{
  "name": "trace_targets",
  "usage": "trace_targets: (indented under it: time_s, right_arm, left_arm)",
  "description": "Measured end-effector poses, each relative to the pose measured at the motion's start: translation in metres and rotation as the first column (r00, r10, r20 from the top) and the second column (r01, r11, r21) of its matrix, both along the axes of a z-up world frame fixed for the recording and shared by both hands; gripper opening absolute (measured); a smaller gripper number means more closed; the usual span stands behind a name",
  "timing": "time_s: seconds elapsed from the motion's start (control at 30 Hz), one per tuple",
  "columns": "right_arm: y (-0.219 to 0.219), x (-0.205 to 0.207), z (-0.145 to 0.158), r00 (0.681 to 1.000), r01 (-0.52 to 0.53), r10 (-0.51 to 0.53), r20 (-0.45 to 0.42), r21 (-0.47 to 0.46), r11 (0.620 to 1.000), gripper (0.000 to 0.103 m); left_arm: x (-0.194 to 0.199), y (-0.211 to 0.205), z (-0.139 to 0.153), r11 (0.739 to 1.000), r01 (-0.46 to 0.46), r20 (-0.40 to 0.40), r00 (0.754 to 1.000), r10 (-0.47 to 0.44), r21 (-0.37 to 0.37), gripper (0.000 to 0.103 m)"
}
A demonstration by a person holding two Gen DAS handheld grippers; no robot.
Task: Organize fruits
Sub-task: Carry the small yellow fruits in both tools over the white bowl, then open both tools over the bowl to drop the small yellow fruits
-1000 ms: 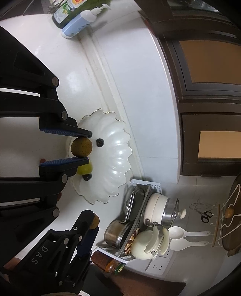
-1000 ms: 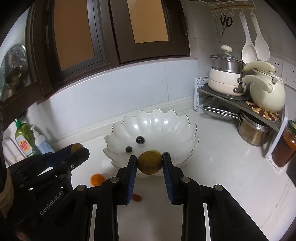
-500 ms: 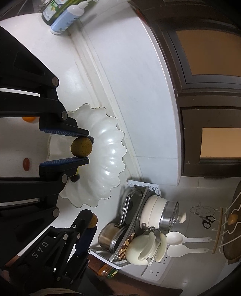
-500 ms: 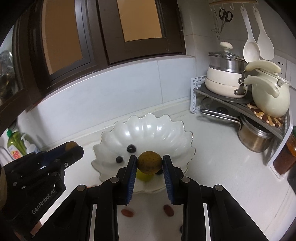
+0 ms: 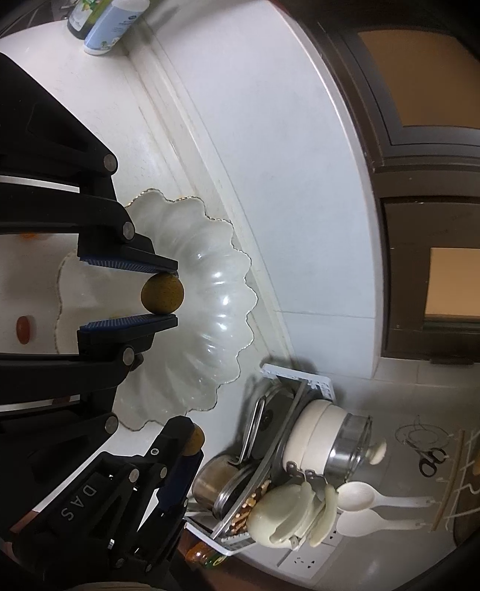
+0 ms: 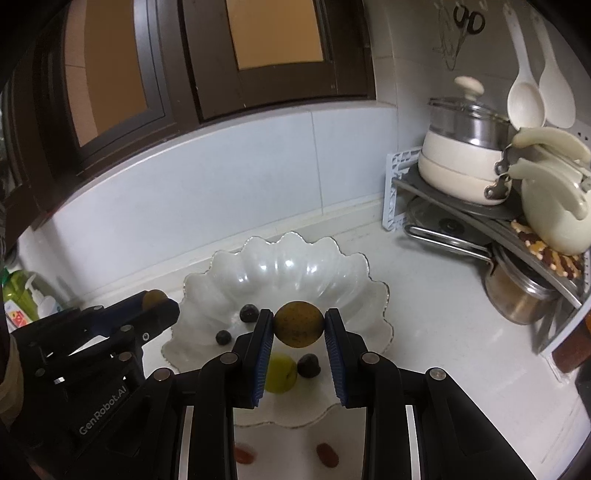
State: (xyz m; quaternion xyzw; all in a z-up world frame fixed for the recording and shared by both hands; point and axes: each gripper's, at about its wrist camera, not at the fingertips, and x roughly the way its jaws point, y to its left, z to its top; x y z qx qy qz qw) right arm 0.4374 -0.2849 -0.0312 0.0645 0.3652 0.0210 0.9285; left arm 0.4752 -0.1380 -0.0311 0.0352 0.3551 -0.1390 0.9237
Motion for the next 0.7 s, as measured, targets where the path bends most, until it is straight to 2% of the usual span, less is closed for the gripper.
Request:
trace_targets:
  time_s: [0.37,0.7]
  right_arm:
    - [-0.006,0.046,-0.028,0.994,-0.005,0.004,-0.113,-0.004,1.000,0.030]
    - [-0.017,0.083,-0.059,0.973,-0.010,0.013,-0.231,0.015,1.000,0.030]
  left_arm:
    - [0.043,-0.008,-0.024,0.999,-0.008,-0.079,0.997,0.010,0.031,0.023]
    - [0.078,-0.017,-0.052,0.999,-0.003,-0.179,0.984,0.010,0.039,0.023]
